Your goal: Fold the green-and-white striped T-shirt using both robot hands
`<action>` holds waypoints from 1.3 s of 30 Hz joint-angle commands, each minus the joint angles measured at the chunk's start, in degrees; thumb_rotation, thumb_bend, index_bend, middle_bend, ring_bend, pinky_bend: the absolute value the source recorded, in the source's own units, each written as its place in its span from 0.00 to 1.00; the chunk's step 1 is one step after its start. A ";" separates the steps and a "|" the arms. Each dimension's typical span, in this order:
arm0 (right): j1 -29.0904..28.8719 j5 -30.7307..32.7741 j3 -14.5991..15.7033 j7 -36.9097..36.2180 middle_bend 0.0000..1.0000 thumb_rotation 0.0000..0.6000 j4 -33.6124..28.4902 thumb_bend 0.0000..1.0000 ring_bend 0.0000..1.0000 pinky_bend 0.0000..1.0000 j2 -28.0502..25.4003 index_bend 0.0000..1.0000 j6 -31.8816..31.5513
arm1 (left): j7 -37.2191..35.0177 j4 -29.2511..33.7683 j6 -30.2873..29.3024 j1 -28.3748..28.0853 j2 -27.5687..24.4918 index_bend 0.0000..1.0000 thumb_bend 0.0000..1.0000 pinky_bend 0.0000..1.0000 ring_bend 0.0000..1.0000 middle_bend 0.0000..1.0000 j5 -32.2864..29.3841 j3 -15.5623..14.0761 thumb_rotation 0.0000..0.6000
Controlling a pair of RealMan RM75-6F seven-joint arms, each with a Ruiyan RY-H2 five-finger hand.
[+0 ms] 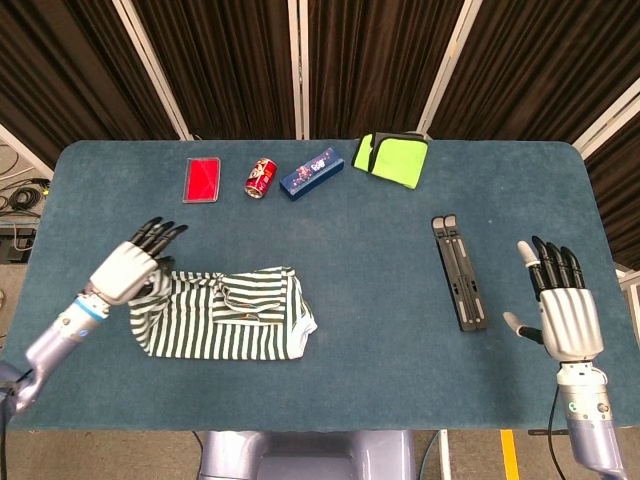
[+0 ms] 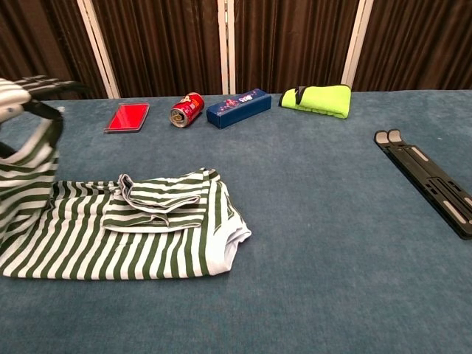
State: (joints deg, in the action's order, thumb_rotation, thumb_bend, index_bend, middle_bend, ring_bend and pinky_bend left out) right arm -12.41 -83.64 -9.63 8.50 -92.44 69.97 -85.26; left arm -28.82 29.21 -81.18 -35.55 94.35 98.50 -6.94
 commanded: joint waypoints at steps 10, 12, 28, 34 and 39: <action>0.11 0.42 -0.37 -0.94 0.00 1.00 0.01 0.00 0.00 0.00 -0.44 0.05 -0.08 | 6.40 7.11 3.33 -6.71 4.64 0.83 0.92 0.00 0.00 0.00 1.90 1.88 1.00; 0.17 0.55 -0.46 -1.22 0.00 1.00 -0.01 0.00 0.00 0.00 -0.56 0.05 -0.13 | 7.33 7.75 4.27 -7.74 5.69 0.83 0.92 0.00 0.00 0.00 2.13 2.07 1.00; 0.21 1.12 -0.80 -2.55 0.00 1.00 0.14 0.00 0.00 0.00 -1.04 0.05 0.11 | 11.52 8.21 8.81 -12.50 12.36 0.83 0.91 0.00 0.00 0.00 3.07 2.54 1.00; 0.21 1.17 -0.81 -2.61 0.00 1.00 0.09 0.00 0.00 0.00 -1.09 0.05 0.13 | 12.64 7.89 9.78 -13.59 14.22 0.83 0.91 0.00 0.00 0.00 3.93 1.77 1.00; 0.27 1.19 -0.81 -2.56 0.00 1.00 -0.06 0.00 0.00 0.00 -1.13 0.05 0.05 | 13.62 7.69 10.23 -14.10 15.35 0.83 0.91 0.00 0.00 0.00 4.07 1.65 1.00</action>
State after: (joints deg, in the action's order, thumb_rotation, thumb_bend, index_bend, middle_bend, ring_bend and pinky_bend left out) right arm -12.15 -82.45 -10.45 5.93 -92.50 68.84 -85.21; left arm -15.27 36.94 -71.03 -49.56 109.62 102.55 -5.27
